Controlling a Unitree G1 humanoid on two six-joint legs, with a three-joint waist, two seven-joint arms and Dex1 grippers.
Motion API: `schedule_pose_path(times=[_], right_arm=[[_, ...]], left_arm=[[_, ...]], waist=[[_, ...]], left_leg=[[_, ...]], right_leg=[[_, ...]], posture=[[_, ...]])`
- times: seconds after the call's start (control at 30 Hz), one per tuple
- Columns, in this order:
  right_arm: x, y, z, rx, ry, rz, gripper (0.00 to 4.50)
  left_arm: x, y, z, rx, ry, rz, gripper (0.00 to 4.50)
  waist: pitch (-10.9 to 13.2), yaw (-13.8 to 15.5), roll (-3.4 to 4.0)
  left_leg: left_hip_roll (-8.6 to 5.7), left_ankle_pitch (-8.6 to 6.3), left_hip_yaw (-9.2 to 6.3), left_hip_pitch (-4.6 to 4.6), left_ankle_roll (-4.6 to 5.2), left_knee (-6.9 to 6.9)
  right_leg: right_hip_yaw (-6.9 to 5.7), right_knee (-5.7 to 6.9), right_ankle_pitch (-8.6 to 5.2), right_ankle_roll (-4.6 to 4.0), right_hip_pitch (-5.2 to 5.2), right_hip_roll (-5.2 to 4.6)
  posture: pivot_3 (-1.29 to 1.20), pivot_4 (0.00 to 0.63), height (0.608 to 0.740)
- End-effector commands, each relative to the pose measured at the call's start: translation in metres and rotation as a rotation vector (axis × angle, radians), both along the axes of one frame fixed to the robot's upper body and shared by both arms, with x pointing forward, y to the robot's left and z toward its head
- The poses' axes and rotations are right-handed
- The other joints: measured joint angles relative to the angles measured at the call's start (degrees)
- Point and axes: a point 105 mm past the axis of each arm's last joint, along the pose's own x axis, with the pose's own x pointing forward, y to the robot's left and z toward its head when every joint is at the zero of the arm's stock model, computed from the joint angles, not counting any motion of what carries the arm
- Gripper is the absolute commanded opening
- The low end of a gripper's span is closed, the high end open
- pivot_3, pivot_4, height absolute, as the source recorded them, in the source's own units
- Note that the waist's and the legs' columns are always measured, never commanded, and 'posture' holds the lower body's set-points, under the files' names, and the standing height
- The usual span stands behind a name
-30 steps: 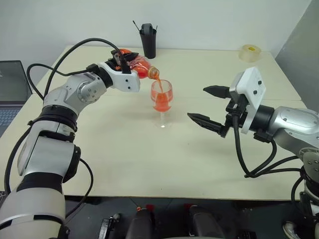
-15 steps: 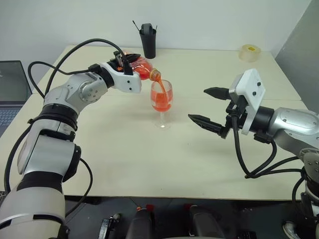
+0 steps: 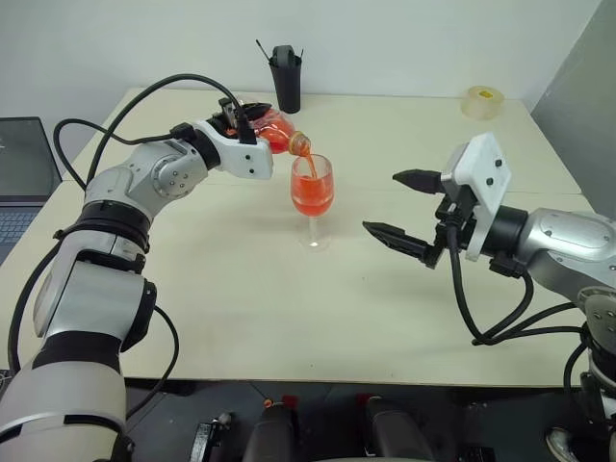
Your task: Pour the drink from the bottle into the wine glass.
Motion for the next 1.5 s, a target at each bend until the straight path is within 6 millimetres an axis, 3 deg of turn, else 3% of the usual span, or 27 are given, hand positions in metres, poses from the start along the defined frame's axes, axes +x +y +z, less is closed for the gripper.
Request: schedule_pose_path(times=[0.03, 0.2, 0.57, 0.73, 0.87, 1.03, 1.17, 1.27, 1.5], right_arm=[[-0.003, 0.001, 0.011, 0.009, -0.054, 0.013, 4.50], [-0.005, 0.003, 0.010, 0.010, -0.052, 0.024, 4.50], [0.001, 0.003, 0.016, 0.041, -0.064, 0.011, 4.50], [0.003, 0.002, 0.016, 0.040, -0.063, 0.008, 4.50], [0.004, 0.004, 0.016, 0.049, -0.064, 0.014, 4.50], [0.005, 0.006, 0.016, 0.050, -0.062, 0.025, 4.50], [0.004, 0.008, 0.016, 0.061, -0.030, 0.048, 4.50], [0.003, 0.012, 0.022, 0.084, -0.027, 0.074, 4.50], [0.004, 0.014, 0.022, 0.073, -0.029, 0.078, 4.50]], left_arm=[[-0.004, 0.001, 0.025, -0.057, -0.072, -0.015, 0.92], [-0.004, 0.001, 0.023, -0.078, -0.061, -0.018, 0.92], [-0.004, 0.011, 0.015, -0.397, 0.115, -0.048, 0.90], [-0.002, 0.023, 0.018, -0.628, 0.204, -0.055, 0.90], [0.007, 0.049, 0.011, -1.037, 0.323, 0.000, 0.90], [0.004, 0.102, -0.025, -1.399, 0.420, 0.189, 0.90], [-0.007, 0.126, -0.065, -1.535, 0.476, 0.323, 0.90], [-0.018, 0.132, -0.093, -1.574, 0.488, 0.387, 0.90], [-0.028, 0.122, -0.126, -1.642, 0.504, 0.411, 0.90]], waist=[[0.0, 0.0, 0.00], [0.0, 0.0, 0.00], [0.0, -0.2, 0.01], [0.0, -0.1, 0.01], [0.0, -0.2, 0.00], [0.0, -1.3, 0.01], [0.0, -1.5, 0.01], [0.0, -1.3, 0.00], [-0.1, 0.1, -0.19]], left_leg=[[0.00, 0.00, 0.00, 0.00, 0.00, 0.00], [0.00, 0.00, 0.00, 0.00, 0.00, 0.00], [0.01, 0.01, 0.01, 0.02, -0.02, 0.03], [0.03, 0.01, -0.03, -0.04, -0.02, 0.07], [0.08, 0.01, -0.05, -0.04, -0.01, 0.08], [0.14, 0.02, -0.07, 0.01, -0.03, 0.09], [0.17, 0.02, -0.13, 0.01, -0.04, 0.09], [0.13, 0.05, -0.14, 0.00, -0.09, 0.09], [0.03, 0.04, -0.11, -0.03, -0.06, 0.10]], right_leg=[[0.00, 0.00, 0.00, 0.00, 0.00, 0.00], [0.00, 0.00, 0.00, 0.00, 0.00, 0.00], [0.01, 0.03, 0.00, 0.00, -0.01, 0.00], [-0.02, 0.02, 0.00, 0.00, -0.02, -0.02], [-0.03, 0.04, 0.00, 0.00, -0.01, -0.06], [0.07, 0.11, 0.00, 0.00, -0.02, -0.09], [0.10, 0.15, 0.00, -0.01, -0.03, -0.20], [0.12, 0.15, 0.00, 0.00, -0.02, -0.32], [0.15, 0.04, 0.01, 0.01, 0.01, -0.44]], posture=[[0.00, 0.150, 0.740], [0.00, 0.150, 0.740], [0.00, 0.150, 0.740], [0.00, 0.150, 0.740], [0.00, 0.150, 0.740], [0.00, 0.150, 0.740], [0.00, 0.150, 0.740], [0.00, 0.150, 0.740], [0.00, 0.150, 0.740]])
